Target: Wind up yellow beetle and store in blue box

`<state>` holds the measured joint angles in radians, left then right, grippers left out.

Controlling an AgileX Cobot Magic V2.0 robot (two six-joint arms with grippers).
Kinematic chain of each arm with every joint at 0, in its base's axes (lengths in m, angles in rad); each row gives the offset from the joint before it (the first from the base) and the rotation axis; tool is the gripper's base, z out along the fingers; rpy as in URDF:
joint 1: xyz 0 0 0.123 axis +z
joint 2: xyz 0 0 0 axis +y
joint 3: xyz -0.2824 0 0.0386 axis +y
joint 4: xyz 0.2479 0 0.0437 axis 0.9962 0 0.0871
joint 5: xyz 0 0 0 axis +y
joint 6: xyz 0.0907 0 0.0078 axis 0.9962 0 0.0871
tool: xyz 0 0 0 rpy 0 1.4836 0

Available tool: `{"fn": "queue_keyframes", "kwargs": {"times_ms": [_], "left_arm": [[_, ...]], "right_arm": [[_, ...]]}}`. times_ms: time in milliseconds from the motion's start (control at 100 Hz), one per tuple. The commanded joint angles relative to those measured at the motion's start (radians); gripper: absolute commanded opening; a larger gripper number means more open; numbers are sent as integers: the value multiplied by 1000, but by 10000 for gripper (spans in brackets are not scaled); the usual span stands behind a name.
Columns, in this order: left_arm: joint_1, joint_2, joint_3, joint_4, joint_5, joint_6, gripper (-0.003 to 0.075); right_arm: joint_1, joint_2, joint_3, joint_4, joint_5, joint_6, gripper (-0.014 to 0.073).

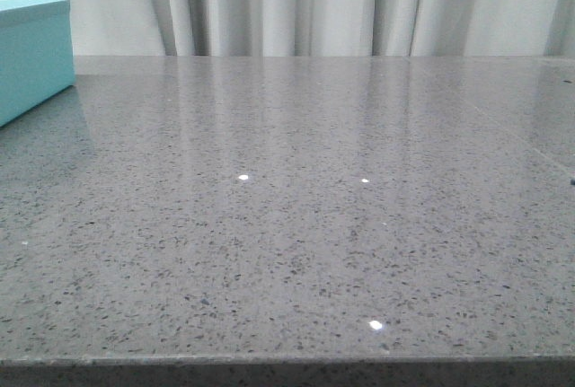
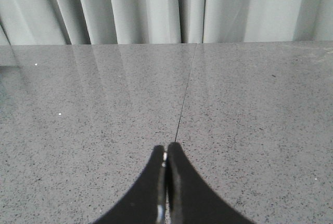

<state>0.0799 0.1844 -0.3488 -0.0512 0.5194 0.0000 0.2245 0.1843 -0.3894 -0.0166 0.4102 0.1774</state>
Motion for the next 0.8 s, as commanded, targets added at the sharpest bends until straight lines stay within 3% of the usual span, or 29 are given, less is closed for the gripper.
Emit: {"fn": "queue_keyframes", "kwargs": {"times_ms": [0,570,790], "left_arm": [[2,9,-24,-11,-86,0,-18],[2,9,-8,-11,-88,0,-18],[-44,-64,64,12,-105,-7,-18]], "right_arm": [[-2,9,-27,-12,-69,-14,-67],[-2,9,-27,-12,-65,-14,-67],[-2,9,-27,-12,-65,-14,-67]]}}
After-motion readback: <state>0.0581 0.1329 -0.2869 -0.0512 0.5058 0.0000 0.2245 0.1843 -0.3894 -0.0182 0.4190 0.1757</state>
